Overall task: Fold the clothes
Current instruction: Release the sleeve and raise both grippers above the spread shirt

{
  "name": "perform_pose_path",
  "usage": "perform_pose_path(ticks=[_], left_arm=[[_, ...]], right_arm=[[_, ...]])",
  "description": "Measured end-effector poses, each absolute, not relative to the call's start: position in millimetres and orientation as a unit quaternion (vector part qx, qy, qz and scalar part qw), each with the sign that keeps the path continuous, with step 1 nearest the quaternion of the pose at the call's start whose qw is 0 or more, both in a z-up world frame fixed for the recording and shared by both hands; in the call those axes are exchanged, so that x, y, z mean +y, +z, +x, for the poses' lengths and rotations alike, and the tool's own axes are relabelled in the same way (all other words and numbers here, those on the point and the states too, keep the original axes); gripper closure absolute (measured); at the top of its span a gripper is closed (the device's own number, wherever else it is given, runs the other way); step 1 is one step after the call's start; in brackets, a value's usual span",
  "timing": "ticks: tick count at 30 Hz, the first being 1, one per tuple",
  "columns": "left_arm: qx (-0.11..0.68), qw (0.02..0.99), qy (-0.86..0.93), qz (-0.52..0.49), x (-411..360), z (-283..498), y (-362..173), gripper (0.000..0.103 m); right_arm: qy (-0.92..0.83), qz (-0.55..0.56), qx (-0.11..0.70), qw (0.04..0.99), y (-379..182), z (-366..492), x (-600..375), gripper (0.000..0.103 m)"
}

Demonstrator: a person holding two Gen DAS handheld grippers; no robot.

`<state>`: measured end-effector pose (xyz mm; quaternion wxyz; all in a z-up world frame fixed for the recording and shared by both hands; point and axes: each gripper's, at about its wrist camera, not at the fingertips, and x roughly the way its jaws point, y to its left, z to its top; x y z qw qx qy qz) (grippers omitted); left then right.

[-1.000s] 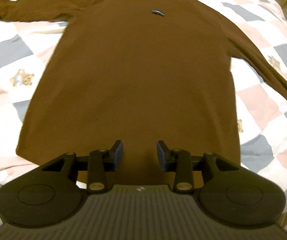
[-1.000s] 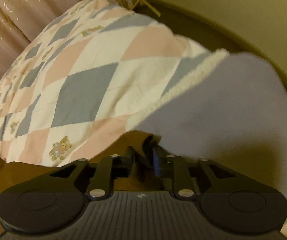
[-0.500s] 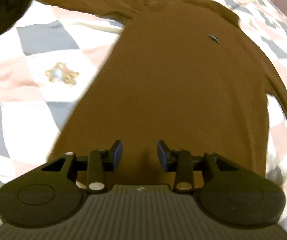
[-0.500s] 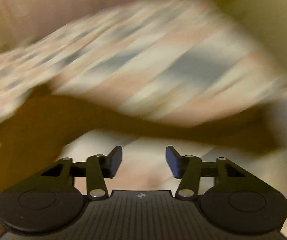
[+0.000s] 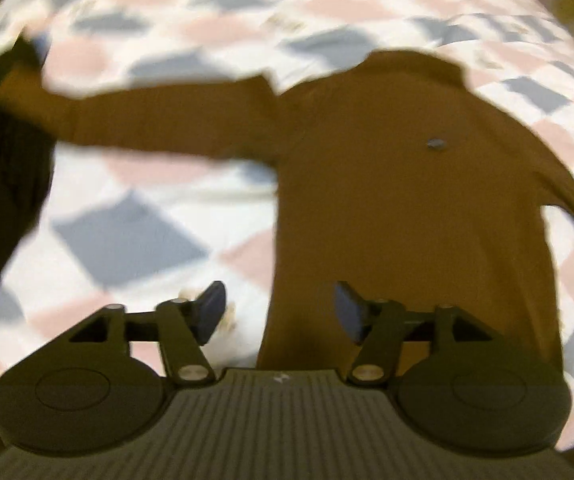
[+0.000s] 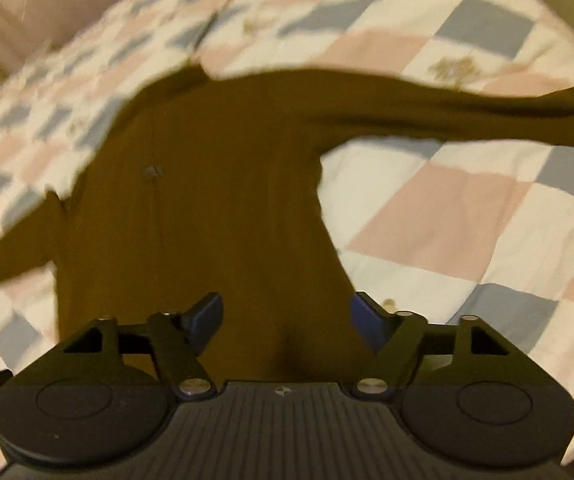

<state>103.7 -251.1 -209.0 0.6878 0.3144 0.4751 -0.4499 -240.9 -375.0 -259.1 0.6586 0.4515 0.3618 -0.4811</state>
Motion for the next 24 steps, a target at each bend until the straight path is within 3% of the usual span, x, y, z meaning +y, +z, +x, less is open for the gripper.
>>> perform_pose_path(ticks=[10,24], left_arm=[[0.441,0.672,-0.499,0.323,-217,39,-148,0.036],[0.435,0.713,-0.470,0.286,-136,-53,-127,0.036]], right_arm=[[-0.503,0.394,0.387,0.665,-187,-201,-307,0.007],[-0.473,0.373,0.395,0.694,-166,-275,-250,0.004]])
